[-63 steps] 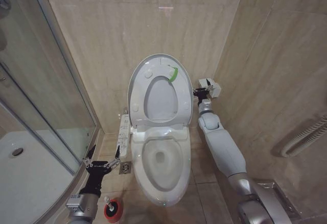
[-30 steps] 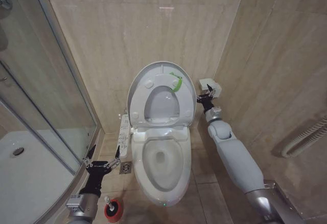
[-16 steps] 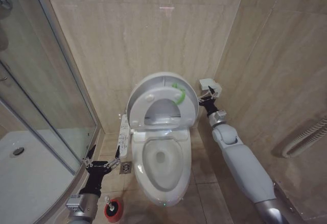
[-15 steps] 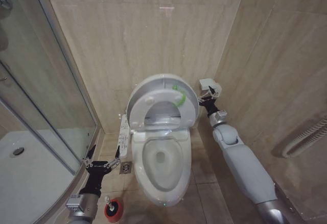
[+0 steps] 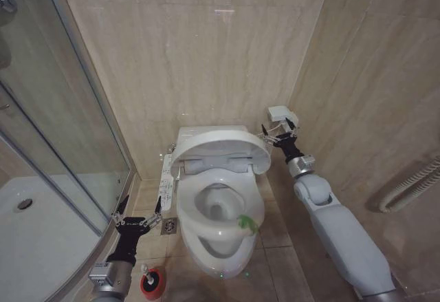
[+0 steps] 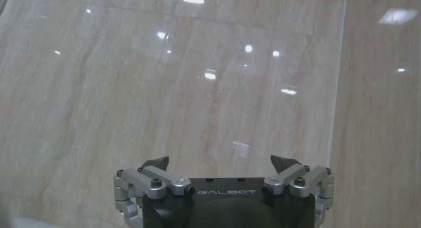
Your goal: Open the toilet lid, clean the toilet bowl with a toilet brush, close the toilet lid, and flush.
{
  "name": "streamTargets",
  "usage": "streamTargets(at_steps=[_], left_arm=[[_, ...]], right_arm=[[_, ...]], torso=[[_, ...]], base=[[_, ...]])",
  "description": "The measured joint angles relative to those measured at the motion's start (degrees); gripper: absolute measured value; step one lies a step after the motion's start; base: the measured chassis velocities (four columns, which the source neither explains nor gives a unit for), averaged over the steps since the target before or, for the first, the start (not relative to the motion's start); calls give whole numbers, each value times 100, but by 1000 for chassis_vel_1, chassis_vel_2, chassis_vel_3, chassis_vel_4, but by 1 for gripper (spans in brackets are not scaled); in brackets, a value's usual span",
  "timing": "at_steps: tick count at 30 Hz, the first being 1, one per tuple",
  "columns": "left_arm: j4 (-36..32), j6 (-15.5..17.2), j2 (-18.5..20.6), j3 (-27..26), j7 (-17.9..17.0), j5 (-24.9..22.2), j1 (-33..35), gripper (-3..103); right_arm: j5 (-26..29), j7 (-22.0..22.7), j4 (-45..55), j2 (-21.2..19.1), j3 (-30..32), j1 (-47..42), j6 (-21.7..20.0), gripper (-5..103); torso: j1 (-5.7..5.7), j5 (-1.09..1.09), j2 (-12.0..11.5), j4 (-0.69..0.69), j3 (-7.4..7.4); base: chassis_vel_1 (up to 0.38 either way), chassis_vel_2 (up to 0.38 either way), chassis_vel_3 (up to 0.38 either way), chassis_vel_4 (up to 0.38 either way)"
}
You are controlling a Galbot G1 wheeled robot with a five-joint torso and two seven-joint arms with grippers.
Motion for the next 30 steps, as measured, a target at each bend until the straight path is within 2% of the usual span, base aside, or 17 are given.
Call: streamTargets(at_steps=[10, 23, 30], left_arm=[[0, 0, 0, 0, 0, 0, 0, 100], [0, 0, 0, 0, 0, 0, 0, 100], [0, 0, 0, 0, 0, 0, 0, 100]], right_arm=[[164, 2, 519, -327, 213, -703, 106, 100], [91, 14, 1012, -248, 434, -1455, 354, 100], [-13, 273, 1039, -70, 506, -1531, 439, 100]], torso=[[0, 0, 0, -1, 0], [0, -1, 0, -1, 0], [0, -1, 0, 0, 0]], base=[[0, 0, 0, 0], [0, 0, 0, 0], [0, 0, 0, 0]])
